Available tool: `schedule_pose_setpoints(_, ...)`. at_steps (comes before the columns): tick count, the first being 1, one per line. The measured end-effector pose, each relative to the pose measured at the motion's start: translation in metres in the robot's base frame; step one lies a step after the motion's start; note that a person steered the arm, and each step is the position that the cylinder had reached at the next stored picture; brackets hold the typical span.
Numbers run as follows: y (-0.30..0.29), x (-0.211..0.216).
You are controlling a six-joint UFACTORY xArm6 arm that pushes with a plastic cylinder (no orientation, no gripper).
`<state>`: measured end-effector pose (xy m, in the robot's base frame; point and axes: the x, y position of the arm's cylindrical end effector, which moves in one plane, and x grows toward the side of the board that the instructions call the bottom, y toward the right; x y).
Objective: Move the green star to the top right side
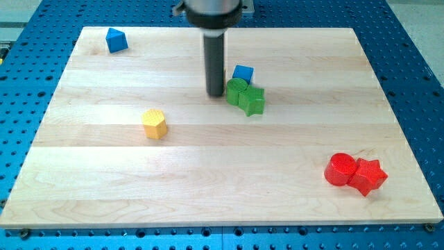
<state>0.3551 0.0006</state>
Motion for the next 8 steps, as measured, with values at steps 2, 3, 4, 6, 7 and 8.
schedule_pose_setpoints(2,0.006,-0.069)
schedule_pose_setpoints(3,0.068,-0.103)
schedule_pose_setpoints(4,0.043,-0.111)
schedule_pose_setpoints(6,0.068,-0.068)
schedule_pose_setpoints(7,0.075,-0.068)
schedule_pose_setpoints(8,0.076,-0.068)
